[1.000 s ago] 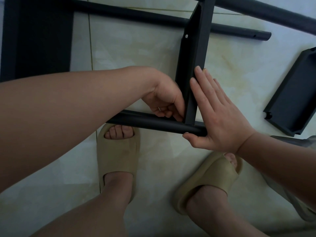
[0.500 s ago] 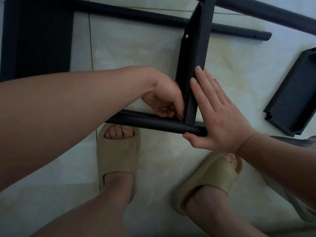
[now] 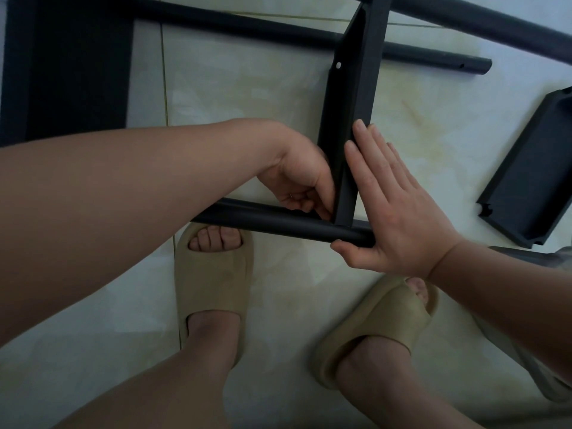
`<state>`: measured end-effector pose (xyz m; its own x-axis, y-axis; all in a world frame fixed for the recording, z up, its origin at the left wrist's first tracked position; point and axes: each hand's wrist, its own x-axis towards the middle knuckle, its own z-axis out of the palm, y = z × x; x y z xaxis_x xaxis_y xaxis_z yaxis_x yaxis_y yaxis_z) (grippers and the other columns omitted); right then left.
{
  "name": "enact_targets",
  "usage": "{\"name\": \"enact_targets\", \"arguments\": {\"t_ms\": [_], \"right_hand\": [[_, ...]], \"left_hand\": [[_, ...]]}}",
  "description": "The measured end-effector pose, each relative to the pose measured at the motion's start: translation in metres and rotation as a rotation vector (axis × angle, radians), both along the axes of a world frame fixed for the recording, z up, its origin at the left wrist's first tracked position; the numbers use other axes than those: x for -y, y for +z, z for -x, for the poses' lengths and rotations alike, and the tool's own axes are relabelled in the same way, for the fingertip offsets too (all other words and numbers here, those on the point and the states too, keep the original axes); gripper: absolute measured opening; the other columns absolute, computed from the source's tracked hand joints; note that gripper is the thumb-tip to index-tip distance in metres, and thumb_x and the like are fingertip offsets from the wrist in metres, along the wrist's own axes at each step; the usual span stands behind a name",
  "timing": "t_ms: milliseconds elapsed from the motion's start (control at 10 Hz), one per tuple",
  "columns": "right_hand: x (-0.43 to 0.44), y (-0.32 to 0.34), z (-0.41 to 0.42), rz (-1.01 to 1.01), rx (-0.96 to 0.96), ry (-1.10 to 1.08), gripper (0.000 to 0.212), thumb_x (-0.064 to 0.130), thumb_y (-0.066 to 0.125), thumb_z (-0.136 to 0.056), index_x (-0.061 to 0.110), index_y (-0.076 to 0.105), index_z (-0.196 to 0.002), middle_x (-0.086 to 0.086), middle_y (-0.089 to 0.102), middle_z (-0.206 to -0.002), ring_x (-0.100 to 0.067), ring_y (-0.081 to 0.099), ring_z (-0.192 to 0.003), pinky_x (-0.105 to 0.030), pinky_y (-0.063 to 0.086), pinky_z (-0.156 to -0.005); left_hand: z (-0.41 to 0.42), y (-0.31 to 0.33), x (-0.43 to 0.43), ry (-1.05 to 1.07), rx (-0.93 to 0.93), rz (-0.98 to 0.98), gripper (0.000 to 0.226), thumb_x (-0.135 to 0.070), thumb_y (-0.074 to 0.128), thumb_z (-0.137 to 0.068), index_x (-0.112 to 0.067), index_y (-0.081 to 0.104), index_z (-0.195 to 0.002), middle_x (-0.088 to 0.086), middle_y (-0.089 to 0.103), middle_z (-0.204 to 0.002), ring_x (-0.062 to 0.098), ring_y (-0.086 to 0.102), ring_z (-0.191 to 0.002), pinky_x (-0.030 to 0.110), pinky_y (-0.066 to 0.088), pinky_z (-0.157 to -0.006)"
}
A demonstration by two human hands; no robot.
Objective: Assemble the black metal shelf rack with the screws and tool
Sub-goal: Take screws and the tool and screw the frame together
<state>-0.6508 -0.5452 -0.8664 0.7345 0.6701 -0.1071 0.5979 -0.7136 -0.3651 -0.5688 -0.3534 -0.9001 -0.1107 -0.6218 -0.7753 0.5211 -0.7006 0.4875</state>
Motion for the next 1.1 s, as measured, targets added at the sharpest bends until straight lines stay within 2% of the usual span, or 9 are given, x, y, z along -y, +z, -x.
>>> {"name": "enact_targets", "arguments": {"t_ms": [300,400,600,700,900,1100], "right_hand": [[-0.0002,-0.0009,0.0005,-0.006,0.0,0.003,0.107,0.061,0.059,-0.085,-0.009,0.019,-0.156,-0.028,0.009,-0.165,-0.042,0.008,-0.155,-0.061,0.024,-0.121],[-0.0002,-0.0008,0.0007,-0.009,-0.001,0.003,0.107,0.06,0.059,-0.085,-0.009,0.019,-0.156,-0.028,0.01,-0.165,-0.043,0.008,-0.155,-0.061,0.024,-0.121],[0.0,-0.0012,0.0002,-0.008,0.002,0.004,0.106,0.06,0.059,-0.086,-0.009,0.019,-0.156,-0.028,0.009,-0.165,-0.042,0.008,-0.155,-0.06,0.023,-0.122],[0.0004,-0.002,0.0001,-0.008,0.002,0.002,0.107,0.06,0.059,-0.085,-0.009,0.019,-0.156,-0.028,0.009,-0.165,-0.042,0.008,-0.156,-0.06,0.023,-0.122],[0.0005,-0.0031,-0.0001,-0.018,0.006,0.005,0.107,0.06,0.059,-0.086,-0.009,0.019,-0.156,-0.029,0.009,-0.165,-0.042,0.008,-0.155,-0.061,0.024,-0.121],[0.0008,-0.0027,-0.0001,-0.017,0.005,0.003,0.107,0.061,0.058,-0.086,-0.01,0.019,-0.156,-0.029,0.009,-0.165,-0.043,0.008,-0.155,-0.061,0.024,-0.121]], "left_hand": [[0.0017,-0.0029,-0.0005,0.03,0.002,0.016,0.014,-0.003,0.065,-0.088,-0.015,0.067,-0.08,-0.005,0.065,-0.066,0.007,0.049,-0.062,0.018,0.04,-0.061],[0.0016,-0.0034,-0.0022,0.027,-0.011,0.025,0.011,-0.003,0.064,-0.088,-0.013,0.067,-0.088,-0.004,0.064,-0.071,0.008,0.051,-0.065,0.018,0.042,-0.063],[0.0017,-0.0027,-0.0047,0.007,-0.026,-0.016,0.009,-0.017,0.063,-0.091,-0.016,0.071,-0.094,-0.004,0.069,-0.083,0.01,0.052,-0.066,0.023,0.044,-0.069],[0.0029,-0.0028,-0.0011,0.014,0.029,-0.036,0.006,-0.015,0.065,-0.091,-0.016,0.07,-0.089,-0.003,0.069,-0.08,0.009,0.05,-0.063,0.021,0.044,-0.064],[0.0025,-0.0019,0.0019,0.062,0.032,-0.013,0.017,-0.004,0.065,-0.089,-0.015,0.069,-0.077,-0.003,0.068,-0.069,0.005,0.049,-0.056,0.014,0.044,-0.053],[0.0025,-0.0009,0.0009,0.074,0.022,0.002,0.019,-0.001,0.064,-0.089,-0.014,0.068,-0.076,-0.004,0.065,-0.063,0.005,0.05,-0.058,0.015,0.044,-0.055]]}}
